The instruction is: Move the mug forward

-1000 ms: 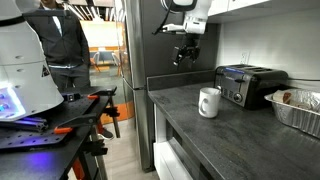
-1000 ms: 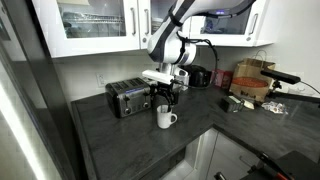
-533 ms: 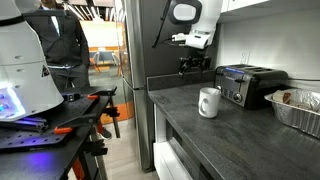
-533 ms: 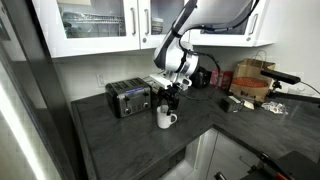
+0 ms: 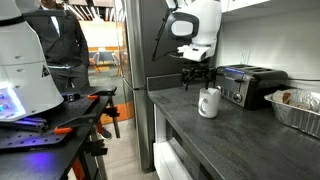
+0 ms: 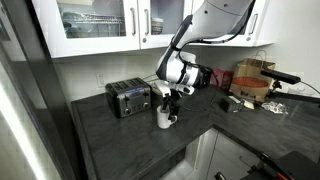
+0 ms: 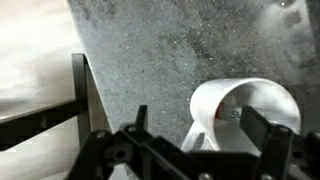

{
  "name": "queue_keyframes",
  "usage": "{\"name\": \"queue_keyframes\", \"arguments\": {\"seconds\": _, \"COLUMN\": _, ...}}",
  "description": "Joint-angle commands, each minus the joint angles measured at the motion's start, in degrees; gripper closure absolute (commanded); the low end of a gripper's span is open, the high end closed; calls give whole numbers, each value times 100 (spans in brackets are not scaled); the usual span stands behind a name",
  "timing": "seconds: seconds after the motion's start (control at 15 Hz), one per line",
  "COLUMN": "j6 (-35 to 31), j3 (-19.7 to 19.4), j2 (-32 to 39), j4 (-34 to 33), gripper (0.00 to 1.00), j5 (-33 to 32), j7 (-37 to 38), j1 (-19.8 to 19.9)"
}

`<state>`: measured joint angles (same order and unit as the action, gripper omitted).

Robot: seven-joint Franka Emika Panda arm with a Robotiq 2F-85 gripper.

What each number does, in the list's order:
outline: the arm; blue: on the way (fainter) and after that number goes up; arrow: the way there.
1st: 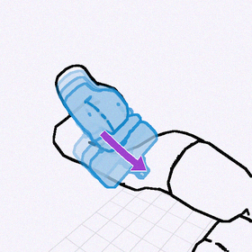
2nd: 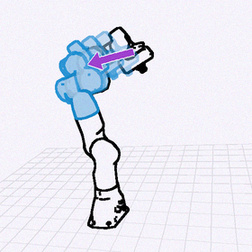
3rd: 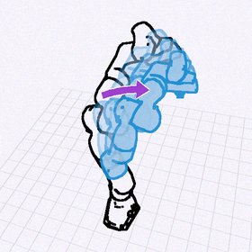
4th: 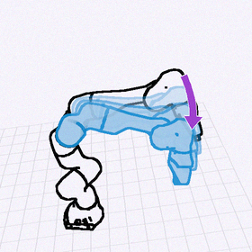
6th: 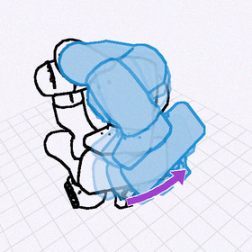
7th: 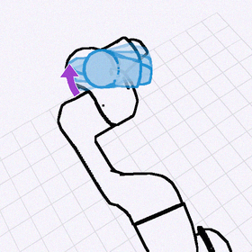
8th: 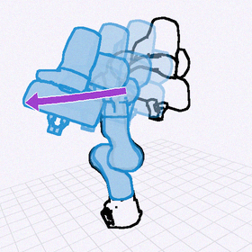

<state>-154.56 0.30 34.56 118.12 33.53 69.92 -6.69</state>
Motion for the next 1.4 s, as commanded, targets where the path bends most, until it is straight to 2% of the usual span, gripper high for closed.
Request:
{"name": "queue_keyframes", "arguments": {"seconds": 0.0, "j6": -63, "j3": -50, "j2": 145, "j4": -126, "gripper": 3, "j5": -61, "j7": 229, "j1": -107}}
{"name": "queue_keyframes", "arguments": {"seconds": 0.2, "j6": -50, "j3": -95, "j2": 270, "j4": -229, "gripper": 9, "j5": -93, "j7": 254, "j1": -134}}
{"name": "queue_keyframes", "arguments": {"seconds": 0.4, "j6": -29, "j3": -107, "j2": 342, "j4": -325, "gripper": 28, "j5": -88, "j7": 232, "j1": -106}}
{"name": "queue_keyframes", "arguments": {"seconds": 0.53, "j6": -1, "j3": -152, "j2": 404, "j4": -378, "gripper": 23, "j5": -107, "j7": 258, "j1": -111}}
{"name": "queue_keyframes", "arguments": {"seconds": 0.67, "j6": 46, "j3": -180, "j2": 488, "j4": -447, "gripper": 31, "j5": -129, "j7": 249, "j1": -101}}
{"name": "queue_keyframes", "arguments": {"seconds": 0.73, "j6": 75, "j3": -221, "j2": 546, "j4": -484, "gripper": 51, "j5": -175, "j7": 266, "j1": -122}}
{"name": "queue_keyframes", "arguments": {"seconds": 0.8, "j6": 82, "j3": -201, "j2": 559, "j4": -501, "gripper": 55, "j5": -184, "j7": 215, "j1": -109}}
{"name": "queue_keyframes", "arguments": {"seconds": 1.13, "j6": 89, "j3": -90, "j2": 658, "j4": -635, "gripper": 93, "j5": -149, "j7": 63, "j1": -32}}
{"name": "queue_keyframes", "arguments": {"seconds": 1.2, "j6": 76, "j3": -82, "j2": 641, "j4": -638, "gripper": 99, "j5": -159, "j7": 48, "j1": -44}}
{"name": "queue_keyframes", "arguments": {"seconds": 1.33, "j6": 73, "j3": -89, "j2": 636, "j4": -645, "gripper": 100, "j5": -187, "j7": 45, "j1": -63}}
